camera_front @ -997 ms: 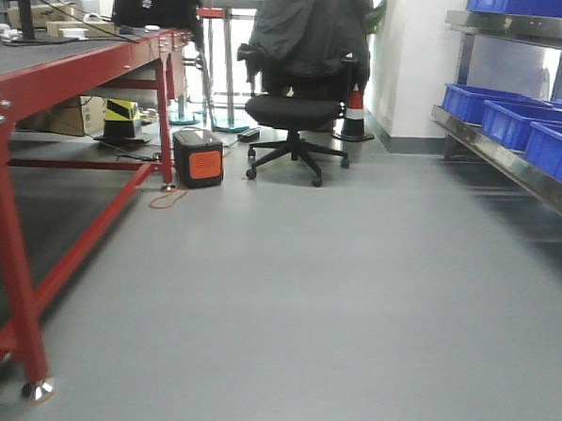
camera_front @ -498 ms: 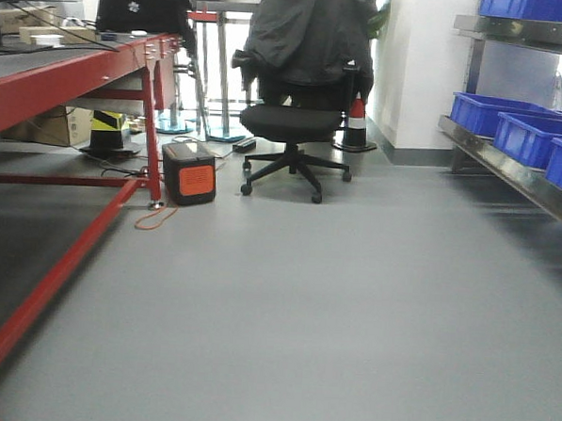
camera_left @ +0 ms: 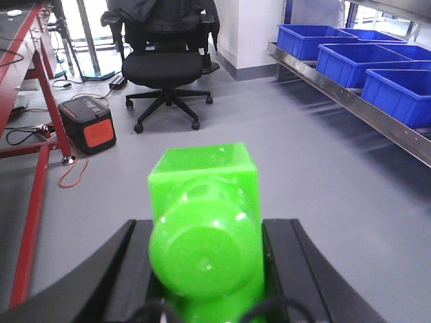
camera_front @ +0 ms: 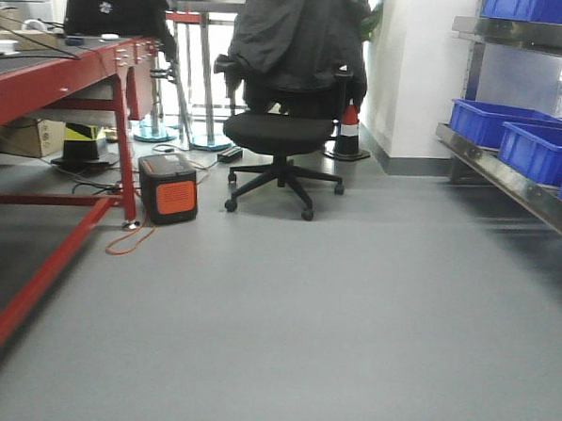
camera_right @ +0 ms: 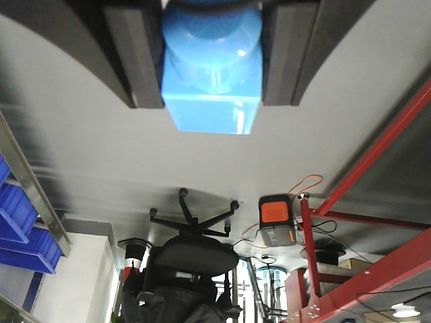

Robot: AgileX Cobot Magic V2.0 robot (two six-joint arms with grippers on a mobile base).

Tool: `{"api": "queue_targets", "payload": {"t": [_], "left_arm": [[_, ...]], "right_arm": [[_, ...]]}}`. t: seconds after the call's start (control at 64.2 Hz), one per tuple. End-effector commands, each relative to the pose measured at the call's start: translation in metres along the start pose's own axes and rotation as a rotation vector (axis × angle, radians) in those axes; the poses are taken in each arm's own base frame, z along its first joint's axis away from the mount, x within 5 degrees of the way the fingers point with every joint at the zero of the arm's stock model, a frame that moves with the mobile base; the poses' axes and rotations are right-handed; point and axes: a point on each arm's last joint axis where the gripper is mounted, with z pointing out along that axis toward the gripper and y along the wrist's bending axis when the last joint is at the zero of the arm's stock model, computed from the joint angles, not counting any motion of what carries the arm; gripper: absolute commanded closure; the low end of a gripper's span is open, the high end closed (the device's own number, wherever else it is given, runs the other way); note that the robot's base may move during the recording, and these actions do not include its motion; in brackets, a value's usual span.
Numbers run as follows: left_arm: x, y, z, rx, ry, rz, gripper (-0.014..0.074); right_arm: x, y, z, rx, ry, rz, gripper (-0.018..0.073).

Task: Grab block from conveyor and place in blue bin
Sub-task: 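Drive the base to the shelf of blue plastic bins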

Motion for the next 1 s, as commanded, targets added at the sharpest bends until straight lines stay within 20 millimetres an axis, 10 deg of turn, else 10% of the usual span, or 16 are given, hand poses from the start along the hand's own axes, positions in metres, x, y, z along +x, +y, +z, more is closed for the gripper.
{"api": "queue_targets", "payload": {"t": [0.0, 0.981], "left_arm": [[-0.0021, -0.0006, -0.0016, 0.007, -0.025, -0.005, 0.0707], [-0.0021, -0.0006, -0.0016, 0.007, -0.025, -0.005, 0.0707]], "right_arm": [[-0.0044, -0.0002, -0.0029, 0.005, -0.036, -0.01, 0.0712], [-0.0044, -0.0002, -0.0029, 0.005, -0.036, -0.01, 0.0712]]}}
